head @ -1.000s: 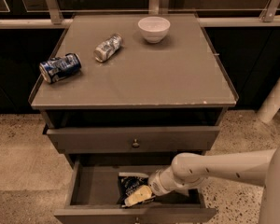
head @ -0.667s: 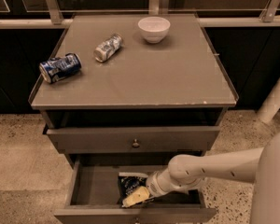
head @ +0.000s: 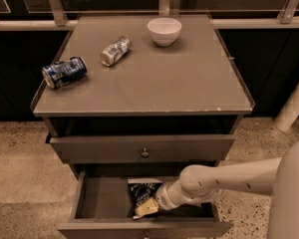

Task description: Pick blue chip bag from middle drawer and place on counter

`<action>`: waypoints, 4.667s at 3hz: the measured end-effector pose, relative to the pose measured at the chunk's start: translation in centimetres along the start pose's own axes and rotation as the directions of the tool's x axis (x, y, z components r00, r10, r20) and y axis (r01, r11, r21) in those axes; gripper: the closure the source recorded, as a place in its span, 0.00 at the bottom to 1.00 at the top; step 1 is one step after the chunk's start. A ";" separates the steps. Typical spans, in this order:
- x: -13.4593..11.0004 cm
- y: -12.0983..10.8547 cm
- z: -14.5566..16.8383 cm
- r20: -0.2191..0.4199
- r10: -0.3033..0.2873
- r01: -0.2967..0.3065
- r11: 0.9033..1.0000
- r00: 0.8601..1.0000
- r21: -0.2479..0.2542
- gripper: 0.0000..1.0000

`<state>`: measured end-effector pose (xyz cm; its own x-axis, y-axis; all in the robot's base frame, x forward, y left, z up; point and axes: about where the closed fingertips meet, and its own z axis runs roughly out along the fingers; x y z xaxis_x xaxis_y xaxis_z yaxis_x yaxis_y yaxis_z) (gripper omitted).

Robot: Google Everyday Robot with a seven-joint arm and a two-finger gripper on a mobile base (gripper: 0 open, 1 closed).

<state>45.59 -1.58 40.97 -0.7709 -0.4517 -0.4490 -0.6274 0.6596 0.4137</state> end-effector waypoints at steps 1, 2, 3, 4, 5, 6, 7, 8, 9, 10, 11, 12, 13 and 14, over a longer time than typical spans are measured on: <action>0.0 0.0 0.0 0.000 0.000 0.000 1.000 1.000 0.000 0.65; 0.0 0.0 0.0 0.000 0.000 0.000 1.000 1.000 0.000 0.88; 0.0 0.0 0.0 0.000 0.000 0.000 1.000 1.000 0.000 1.00; 0.0 0.0 0.0 0.000 0.000 0.000 1.000 1.000 0.000 1.00; 0.0 1.3 -1.6 0.011 -0.046 0.046 0.997 0.999 -0.060 1.00; 0.3 5.4 -6.6 0.034 -0.136 0.139 0.980 0.990 -0.140 1.00; 0.3 9.2 -12.4 0.082 -0.219 0.227 0.969 0.972 -0.102 1.00; -0.9 11.8 -17.5 0.127 -0.286 0.289 0.957 0.950 -0.003 1.00; -0.9 11.8 -17.6 0.127 -0.286 0.289 0.957 0.950 -0.003 1.00; -1.4 14.7 -20.5 0.117 -0.369 0.372 0.928 0.922 -0.005 1.00; -1.9 19.7 -26.8 0.100 -0.501 0.501 0.865 0.860 0.026 1.00; -2.0 22.0 -32.8 0.106 -0.572 0.569 0.820 0.813 0.057 1.00; -1.4 23.0 -33.0 0.097 -0.586 0.586 0.810 0.805 0.025 1.00; -1.4 22.9 -33.0 0.096 -0.586 0.586 0.810 0.804 0.028 1.00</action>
Offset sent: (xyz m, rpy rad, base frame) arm 0.0000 0.0000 0.0000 0.0000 0.0000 0.0000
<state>28.68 -5.67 77.24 -0.2419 -0.6921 -0.6800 -0.9570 0.2858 0.0496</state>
